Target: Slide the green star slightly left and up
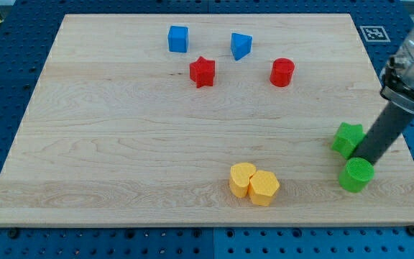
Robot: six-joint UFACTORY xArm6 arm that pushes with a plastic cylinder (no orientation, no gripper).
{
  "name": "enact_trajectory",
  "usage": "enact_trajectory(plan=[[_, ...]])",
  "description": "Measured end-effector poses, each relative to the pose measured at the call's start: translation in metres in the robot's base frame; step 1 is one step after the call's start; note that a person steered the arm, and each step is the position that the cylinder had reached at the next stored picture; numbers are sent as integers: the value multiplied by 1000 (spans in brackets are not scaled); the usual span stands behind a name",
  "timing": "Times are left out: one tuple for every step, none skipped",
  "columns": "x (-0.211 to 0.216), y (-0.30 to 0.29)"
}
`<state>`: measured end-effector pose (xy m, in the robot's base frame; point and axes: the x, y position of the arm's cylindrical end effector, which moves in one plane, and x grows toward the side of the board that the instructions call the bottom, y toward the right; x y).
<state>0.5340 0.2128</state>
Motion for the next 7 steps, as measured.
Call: enact_trajectory(plan=[[-14,-21],[-28,-32],[-21,-30],[-11,-18],[-17,-8],[-35,-11],[-41,-16]])
